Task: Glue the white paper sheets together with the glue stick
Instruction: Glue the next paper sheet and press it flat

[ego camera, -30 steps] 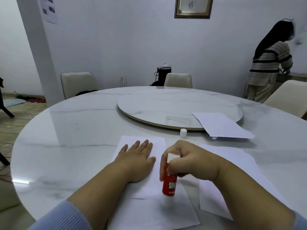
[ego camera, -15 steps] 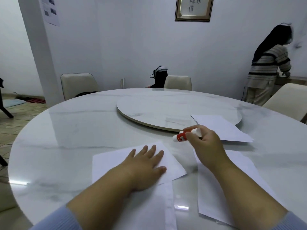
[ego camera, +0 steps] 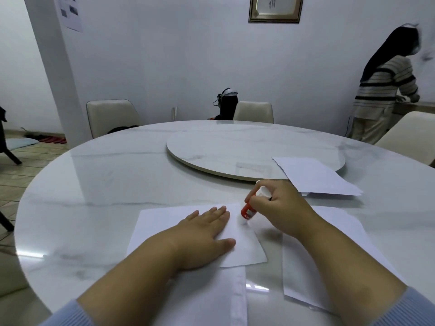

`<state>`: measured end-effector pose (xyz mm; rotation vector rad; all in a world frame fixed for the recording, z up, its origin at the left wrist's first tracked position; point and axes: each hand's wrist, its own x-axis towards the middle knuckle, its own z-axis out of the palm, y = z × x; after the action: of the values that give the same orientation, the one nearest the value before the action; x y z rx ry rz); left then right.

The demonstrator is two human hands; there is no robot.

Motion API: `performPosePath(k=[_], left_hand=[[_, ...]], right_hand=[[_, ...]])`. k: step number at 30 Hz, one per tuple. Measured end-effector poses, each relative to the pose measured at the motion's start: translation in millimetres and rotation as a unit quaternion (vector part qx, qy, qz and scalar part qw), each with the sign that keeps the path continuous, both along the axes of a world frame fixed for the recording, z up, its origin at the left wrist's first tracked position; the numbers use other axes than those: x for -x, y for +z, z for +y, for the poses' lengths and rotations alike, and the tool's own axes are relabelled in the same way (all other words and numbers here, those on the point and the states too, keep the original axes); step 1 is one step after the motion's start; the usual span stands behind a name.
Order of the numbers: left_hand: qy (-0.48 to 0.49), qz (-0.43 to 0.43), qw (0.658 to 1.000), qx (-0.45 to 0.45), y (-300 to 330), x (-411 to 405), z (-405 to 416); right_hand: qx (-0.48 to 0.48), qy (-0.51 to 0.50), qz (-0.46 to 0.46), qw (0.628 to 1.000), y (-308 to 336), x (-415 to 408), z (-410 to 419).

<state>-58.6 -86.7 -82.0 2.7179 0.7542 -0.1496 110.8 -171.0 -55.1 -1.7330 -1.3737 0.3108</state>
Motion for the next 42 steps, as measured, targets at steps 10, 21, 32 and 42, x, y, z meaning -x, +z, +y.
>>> performPosePath(k=[10,21,32,42], left_hand=[[0.067,-0.001,0.993,-0.094,-7,4,-3],[0.096,-0.056,0.991,-0.079,10,3,2],[0.069,-0.047,0.993,-0.079,-6,-9,1],[0.071,-0.009,0.995,-0.072,-12,-8,8]], right_hand=[[0.065,0.217,0.084,0.970,14,-2,-21],[-0.223,-0.068,0.190,0.954,6,-16,-12],[-0.018,-0.033,0.041,0.998,-9,3,4],[0.050,0.004,-0.031,0.998,5,7,-9]])
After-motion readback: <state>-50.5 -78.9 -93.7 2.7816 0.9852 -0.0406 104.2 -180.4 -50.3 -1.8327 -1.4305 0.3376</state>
